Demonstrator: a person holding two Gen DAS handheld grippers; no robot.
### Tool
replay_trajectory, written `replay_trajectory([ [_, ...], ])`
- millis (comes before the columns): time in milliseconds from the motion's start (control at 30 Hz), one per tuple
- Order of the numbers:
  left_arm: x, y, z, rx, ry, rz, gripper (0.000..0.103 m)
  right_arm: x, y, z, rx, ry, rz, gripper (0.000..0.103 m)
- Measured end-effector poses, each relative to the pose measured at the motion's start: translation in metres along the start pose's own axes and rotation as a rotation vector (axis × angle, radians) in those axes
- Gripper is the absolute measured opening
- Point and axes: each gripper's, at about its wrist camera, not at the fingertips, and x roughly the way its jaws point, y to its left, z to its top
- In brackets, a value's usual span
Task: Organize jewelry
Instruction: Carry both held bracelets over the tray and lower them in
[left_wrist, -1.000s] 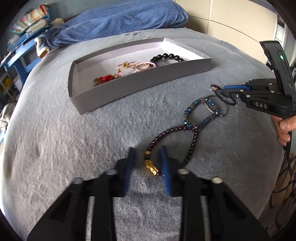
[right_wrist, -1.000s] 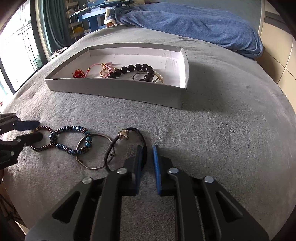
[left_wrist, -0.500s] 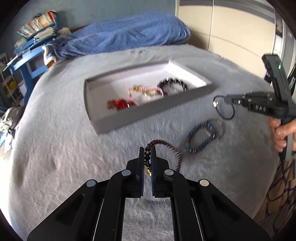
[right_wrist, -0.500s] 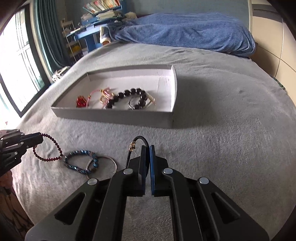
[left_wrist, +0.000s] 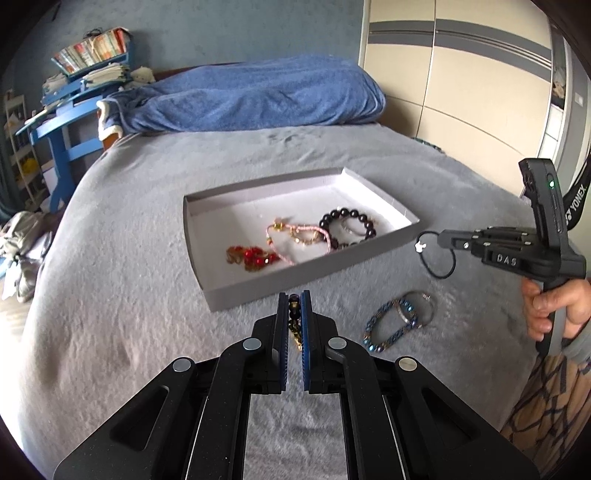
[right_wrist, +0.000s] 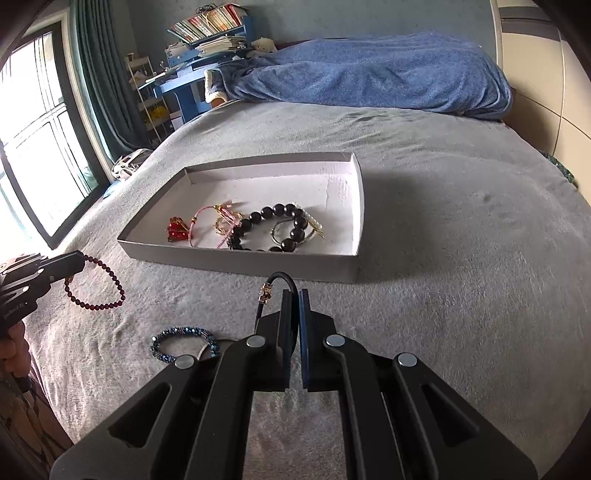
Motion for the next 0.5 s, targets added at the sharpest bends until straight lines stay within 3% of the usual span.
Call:
replay_trajectory([
  [500, -0.001, -0.006, 0.049, 0.001, -0.069, -0.018, 0.007, 0.0, 0.025, 0.044, -0.064, -0.036, 0.029, 0.004],
])
